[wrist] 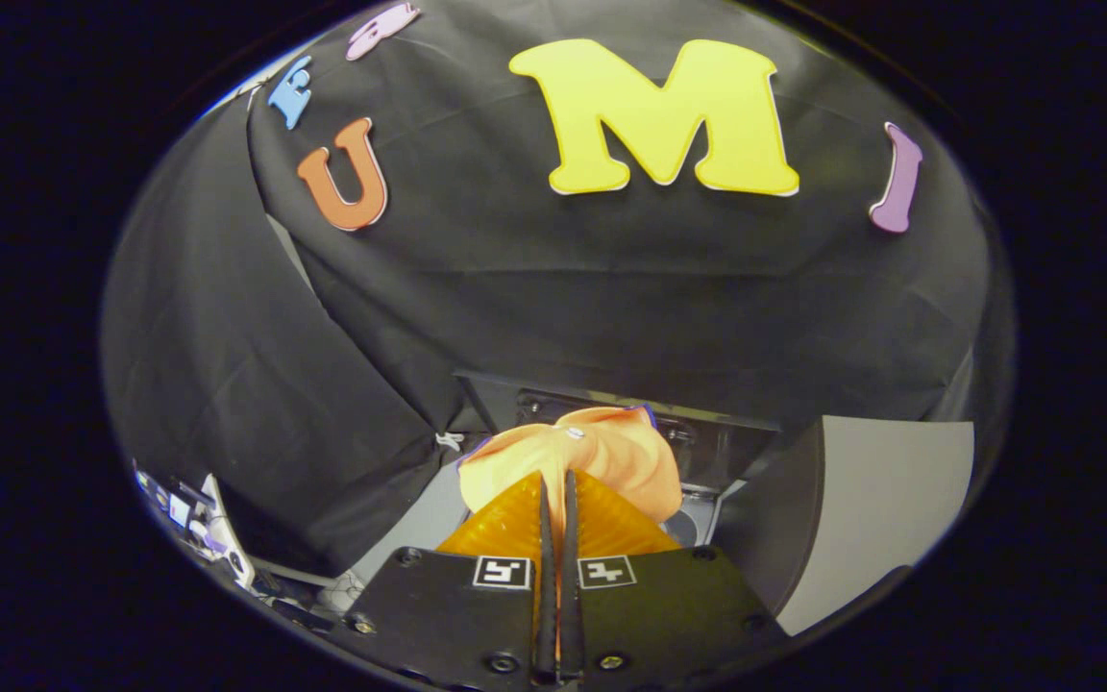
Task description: Put the clothes into the washing machine and then close the washing machine lid.
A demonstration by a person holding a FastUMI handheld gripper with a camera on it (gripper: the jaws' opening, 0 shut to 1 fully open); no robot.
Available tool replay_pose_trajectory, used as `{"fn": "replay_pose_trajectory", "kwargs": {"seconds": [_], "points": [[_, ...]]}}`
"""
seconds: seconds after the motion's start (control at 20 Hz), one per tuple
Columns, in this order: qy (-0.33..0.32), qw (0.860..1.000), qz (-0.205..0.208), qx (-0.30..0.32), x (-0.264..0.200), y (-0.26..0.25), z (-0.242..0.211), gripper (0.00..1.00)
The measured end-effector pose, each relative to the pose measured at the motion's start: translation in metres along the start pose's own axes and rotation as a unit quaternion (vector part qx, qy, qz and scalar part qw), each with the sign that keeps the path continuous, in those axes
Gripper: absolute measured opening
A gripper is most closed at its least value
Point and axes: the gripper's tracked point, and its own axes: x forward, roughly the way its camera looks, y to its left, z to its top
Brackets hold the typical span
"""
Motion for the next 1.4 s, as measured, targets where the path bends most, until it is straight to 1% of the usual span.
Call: {"fn": "replay_pose_trajectory", "kwargs": {"seconds": [0.2,0.75,1.15,1.4], "points": [[0.009,1.000,0.001,-0.004,0.015,0.006,-0.011,0.05],[0.053,0.999,0.002,0.004,0.065,0.008,-0.058,0.05],[0.074,0.997,-0.012,0.006,0.103,0.001,-0.094,0.05],[0.082,0.996,-0.020,0.022,0.131,-0.007,-0.117,0.05]]}}
